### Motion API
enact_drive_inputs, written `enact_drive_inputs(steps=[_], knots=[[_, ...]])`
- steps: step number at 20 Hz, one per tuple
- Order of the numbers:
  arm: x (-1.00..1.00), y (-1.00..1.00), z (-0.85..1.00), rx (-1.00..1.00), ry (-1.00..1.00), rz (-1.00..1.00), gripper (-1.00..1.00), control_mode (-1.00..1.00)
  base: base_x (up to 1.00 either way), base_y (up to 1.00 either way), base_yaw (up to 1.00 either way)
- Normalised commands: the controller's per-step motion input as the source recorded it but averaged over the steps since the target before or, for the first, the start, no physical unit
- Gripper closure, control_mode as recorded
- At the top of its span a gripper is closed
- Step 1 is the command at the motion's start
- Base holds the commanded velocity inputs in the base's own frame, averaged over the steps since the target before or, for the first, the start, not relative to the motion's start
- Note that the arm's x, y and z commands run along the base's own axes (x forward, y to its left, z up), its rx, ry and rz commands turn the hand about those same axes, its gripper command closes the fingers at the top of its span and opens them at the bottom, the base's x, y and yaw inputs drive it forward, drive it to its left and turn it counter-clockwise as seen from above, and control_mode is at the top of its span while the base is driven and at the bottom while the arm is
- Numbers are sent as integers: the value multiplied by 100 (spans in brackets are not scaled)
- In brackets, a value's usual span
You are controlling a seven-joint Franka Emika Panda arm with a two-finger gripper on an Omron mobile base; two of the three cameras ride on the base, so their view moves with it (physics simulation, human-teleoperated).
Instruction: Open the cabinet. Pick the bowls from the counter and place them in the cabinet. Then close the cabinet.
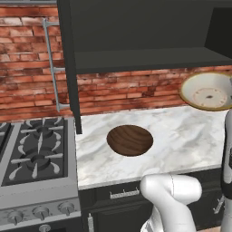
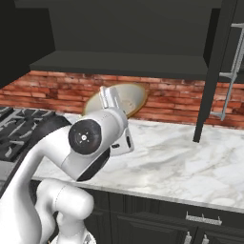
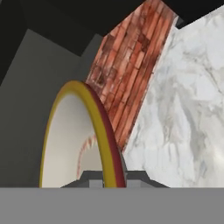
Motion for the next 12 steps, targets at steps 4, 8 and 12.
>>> enact_drive_inputs(steps=[4,8,12], knots=[[0,54,19,0,17,0,100,-100,0,0,0],[1,40,17,6,15,11,100,-100,0,0,0],[0,31,25,12,6,23,100,-100,0,0,0]])
